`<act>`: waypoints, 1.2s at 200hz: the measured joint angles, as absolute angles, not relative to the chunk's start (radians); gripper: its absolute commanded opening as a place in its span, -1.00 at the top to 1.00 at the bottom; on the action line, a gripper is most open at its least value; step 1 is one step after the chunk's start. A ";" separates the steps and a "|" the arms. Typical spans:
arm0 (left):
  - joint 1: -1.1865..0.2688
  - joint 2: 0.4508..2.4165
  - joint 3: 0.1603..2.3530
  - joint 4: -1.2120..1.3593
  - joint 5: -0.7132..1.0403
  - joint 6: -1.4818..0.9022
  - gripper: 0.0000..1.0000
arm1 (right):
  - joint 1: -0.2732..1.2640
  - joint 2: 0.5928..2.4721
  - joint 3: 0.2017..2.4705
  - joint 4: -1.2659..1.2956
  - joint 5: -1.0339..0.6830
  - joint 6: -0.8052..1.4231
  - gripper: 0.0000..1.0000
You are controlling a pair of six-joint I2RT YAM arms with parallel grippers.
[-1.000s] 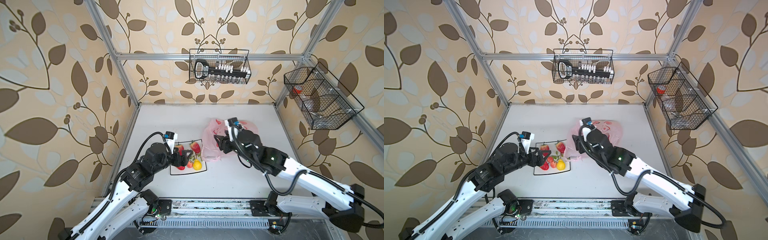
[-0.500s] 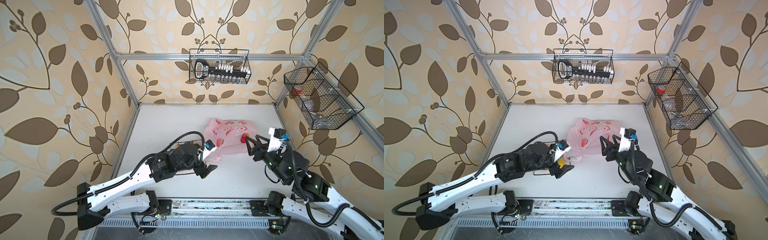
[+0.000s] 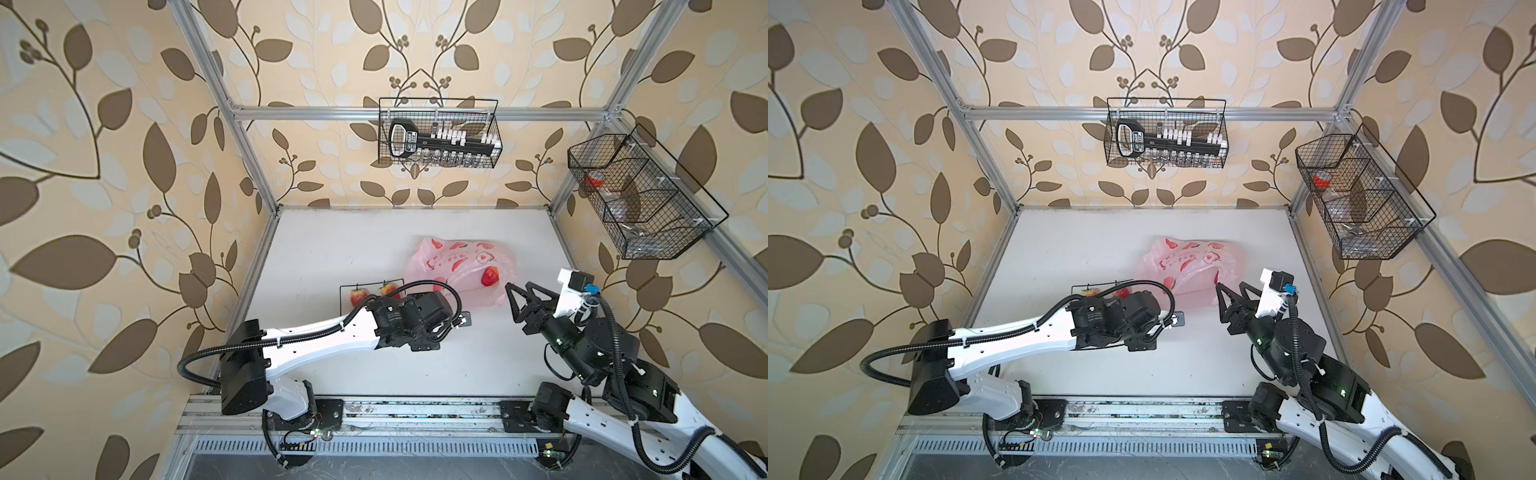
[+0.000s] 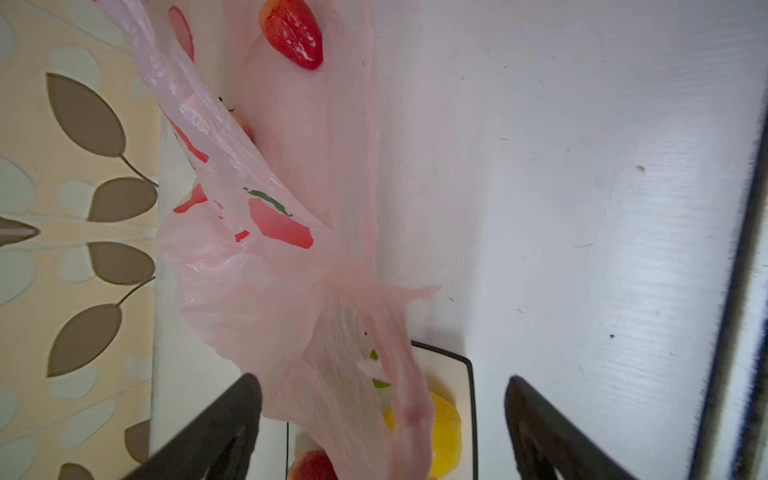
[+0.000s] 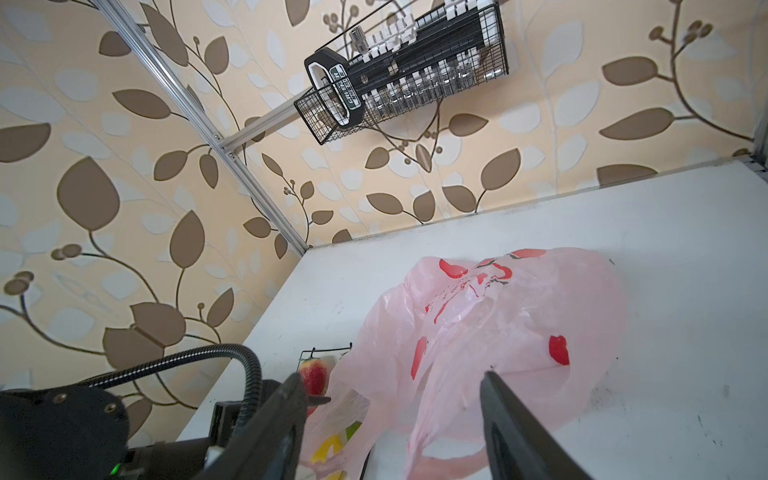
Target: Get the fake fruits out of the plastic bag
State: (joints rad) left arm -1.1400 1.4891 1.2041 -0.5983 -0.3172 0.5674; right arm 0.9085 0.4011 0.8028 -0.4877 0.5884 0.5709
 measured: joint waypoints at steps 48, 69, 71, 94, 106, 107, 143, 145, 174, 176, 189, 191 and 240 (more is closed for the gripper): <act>-1.140 1.609 1.231 -0.588 -0.406 0.612 0.10 | 0.908 0.338 0.796 -0.531 0.596 0.604 -0.33; -1.140 1.621 1.233 -0.572 -0.421 0.597 0.39 | 0.908 0.325 0.796 -0.553 0.601 0.611 -0.33; -1.139 1.621 1.233 -0.570 -0.422 0.604 0.42 | 0.908 0.325 0.796 -0.555 0.601 0.612 -0.33; -1.137 1.617 1.234 -0.535 -0.427 0.569 0.93 | 0.908 0.320 0.796 -0.578 0.606 0.617 -0.33; -1.137 1.603 1.225 -0.503 -0.424 0.549 1.00 | 0.908 0.321 0.796 -0.587 0.609 0.618 -0.33; -1.137 1.602 1.225 -0.500 -0.426 0.540 1.00 | 0.908 0.321 0.796 -0.587 0.609 0.618 -0.33; -1.133 1.435 1.099 -0.348 -0.421 0.407 1.00 | 0.908 0.350 0.796 -0.593 0.622 0.617 -0.33; -1.131 1.425 1.091 -0.336 -0.420 0.399 1.00 | 0.908 0.354 0.796 -0.593 0.622 0.617 -0.33; -1.124 1.303 0.990 -0.191 -0.420 0.249 1.00 | 0.908 0.419 0.798 -0.591 0.622 0.601 -0.33; -1.123 1.296 0.983 -0.180 -0.420 0.237 1.00 | 0.908 0.424 0.799 -0.590 0.621 0.599 -0.33; -1.116 1.267 0.944 -0.120 -0.420 0.163 1.00 | 0.908 0.453 0.805 -0.583 0.616 0.584 -0.32; -1.113 1.263 0.937 -0.111 -0.420 0.147 1.00 | 0.908 0.458 0.807 -0.581 0.615 0.581 -0.32; -1.052 1.171 0.799 0.050 -0.393 -0.152 1.00 | 0.908 0.607 0.900 -0.515 0.525 0.474 -0.19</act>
State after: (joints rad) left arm -1.0515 1.1713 0.7990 0.0502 -0.3935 -0.1516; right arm 0.9085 0.6067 0.9001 -0.5148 0.5255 0.4736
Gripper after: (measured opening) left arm 0.048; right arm 0.613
